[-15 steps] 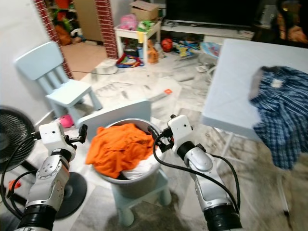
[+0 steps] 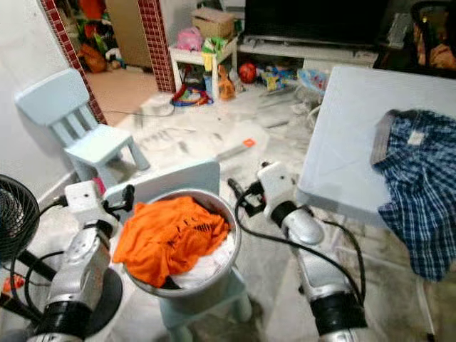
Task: Hang hanger
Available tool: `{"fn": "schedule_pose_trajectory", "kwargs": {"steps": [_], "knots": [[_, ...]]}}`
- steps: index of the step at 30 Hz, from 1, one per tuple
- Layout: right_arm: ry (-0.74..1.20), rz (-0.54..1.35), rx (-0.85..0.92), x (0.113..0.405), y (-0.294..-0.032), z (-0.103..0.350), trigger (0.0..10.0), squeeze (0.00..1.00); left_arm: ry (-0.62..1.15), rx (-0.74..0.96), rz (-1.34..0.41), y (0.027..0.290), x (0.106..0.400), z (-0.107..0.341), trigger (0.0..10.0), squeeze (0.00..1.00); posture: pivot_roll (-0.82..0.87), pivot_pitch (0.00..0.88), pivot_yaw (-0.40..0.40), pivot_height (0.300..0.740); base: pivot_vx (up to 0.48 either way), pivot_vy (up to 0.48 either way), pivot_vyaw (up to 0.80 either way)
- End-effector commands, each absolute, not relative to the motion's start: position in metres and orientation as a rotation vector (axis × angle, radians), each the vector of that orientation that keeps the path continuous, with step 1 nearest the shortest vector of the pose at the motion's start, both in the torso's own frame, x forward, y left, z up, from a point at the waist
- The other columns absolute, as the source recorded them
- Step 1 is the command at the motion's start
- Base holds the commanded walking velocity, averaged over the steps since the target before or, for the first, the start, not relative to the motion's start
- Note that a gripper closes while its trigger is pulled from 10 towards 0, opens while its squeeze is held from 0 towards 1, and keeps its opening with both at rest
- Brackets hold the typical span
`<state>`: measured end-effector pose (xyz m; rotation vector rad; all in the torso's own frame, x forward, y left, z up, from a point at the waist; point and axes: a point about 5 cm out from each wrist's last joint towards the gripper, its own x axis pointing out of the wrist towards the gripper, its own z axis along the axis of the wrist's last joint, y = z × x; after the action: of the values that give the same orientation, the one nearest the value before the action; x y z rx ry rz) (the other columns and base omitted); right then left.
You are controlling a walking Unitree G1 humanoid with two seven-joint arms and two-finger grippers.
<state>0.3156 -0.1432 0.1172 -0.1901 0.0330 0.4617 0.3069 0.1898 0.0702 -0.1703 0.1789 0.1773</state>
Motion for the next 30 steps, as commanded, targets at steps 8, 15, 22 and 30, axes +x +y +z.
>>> {"fn": "schedule_pose_trajectory", "kwargs": {"steps": [8, 15, 22, 30], "knots": [[0.031, 0.509, -0.206, 0.311, -0.138, 0.118, 10.0, 0.00, 0.328, -0.164, 0.214, 0.203, 0.307, 0.056, 10.0, 0.00, -0.12, 0.000, 0.014, 0.740, 0.000, 0.000, 0.61], [0.048, 0.510, -0.199, 0.306, -0.140, 0.115, 10.0, 0.00, 0.355, -0.221, 0.207, 0.201, 0.313, 0.057, 10.0, 0.00, -0.13, 0.000, 0.006, 0.740, 0.000, 0.000, 0.06], [0.057, 0.516, -0.202, 0.303, -0.141, 0.115, 10.0, 0.00, 0.376, -0.218, 0.181, 0.200, 0.316, 0.056, 10.0, 0.00, -0.14, 0.000, 0.001, 0.740, 0.000, 0.000, 0.00], [0.083, 0.520, -0.205, 0.297, -0.145, 0.114, 10.0, 0.00, 0.470, -0.258, 0.169, 0.200, 0.321, 0.048, 10.0, 0.00, -0.15, 0.000, -0.006, 0.740, 0.000, 0.000, 0.00]]}}
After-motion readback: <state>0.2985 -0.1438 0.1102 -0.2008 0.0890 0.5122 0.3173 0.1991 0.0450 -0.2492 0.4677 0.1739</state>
